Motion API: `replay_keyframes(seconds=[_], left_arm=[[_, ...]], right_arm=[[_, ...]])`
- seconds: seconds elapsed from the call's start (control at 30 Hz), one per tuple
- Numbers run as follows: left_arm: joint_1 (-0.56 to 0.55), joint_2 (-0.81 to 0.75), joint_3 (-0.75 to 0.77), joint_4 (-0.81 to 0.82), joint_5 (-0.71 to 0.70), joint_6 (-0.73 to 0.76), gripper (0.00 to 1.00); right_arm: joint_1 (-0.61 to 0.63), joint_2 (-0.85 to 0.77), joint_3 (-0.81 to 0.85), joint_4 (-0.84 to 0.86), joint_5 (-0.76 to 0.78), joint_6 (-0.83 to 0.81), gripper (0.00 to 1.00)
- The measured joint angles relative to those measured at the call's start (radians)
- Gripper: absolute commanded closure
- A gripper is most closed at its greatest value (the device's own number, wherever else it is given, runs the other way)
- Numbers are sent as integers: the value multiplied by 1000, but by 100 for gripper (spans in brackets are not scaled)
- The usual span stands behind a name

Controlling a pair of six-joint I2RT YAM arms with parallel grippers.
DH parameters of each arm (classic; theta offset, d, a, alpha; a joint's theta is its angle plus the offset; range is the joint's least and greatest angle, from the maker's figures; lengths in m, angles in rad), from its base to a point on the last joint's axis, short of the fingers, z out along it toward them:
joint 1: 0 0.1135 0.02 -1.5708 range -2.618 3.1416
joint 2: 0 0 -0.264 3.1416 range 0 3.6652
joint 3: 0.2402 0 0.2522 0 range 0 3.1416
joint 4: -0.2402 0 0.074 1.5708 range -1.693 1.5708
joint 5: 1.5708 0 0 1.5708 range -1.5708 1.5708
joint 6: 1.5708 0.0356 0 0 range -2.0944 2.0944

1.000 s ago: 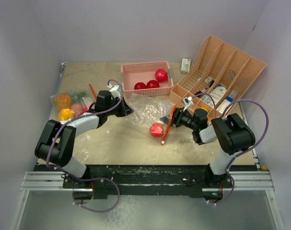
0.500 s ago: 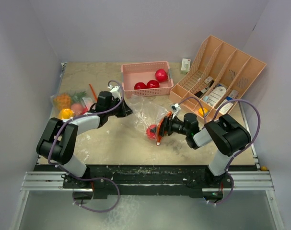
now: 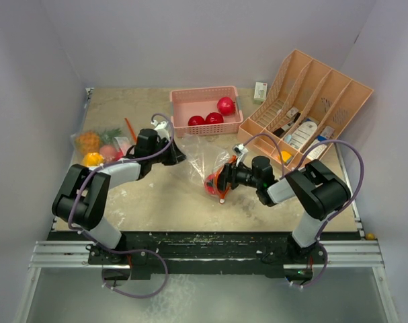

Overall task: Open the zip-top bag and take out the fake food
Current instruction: Pick up the fake fruit from the zipper food storage bag.

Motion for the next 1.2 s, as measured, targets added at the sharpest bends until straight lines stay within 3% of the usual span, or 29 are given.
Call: replay_keyframes(seconds=[0.27,0.5,0.97,1.2], left_arm=[[4,17,-6,24,1,-1,100],[40,39,-35,68,23,-28,100],[200,112,-154,259,120,-143,100],[206,125,-164,286,132,-153,100]], right_arm=[[1,-7,-3,-4,-1,-1,39],[0,-116,-40,-92,18,-14,39],[-37,-547,-37,-526,266,-114,38],[-52,-656,88,-732,404,-163,38]])
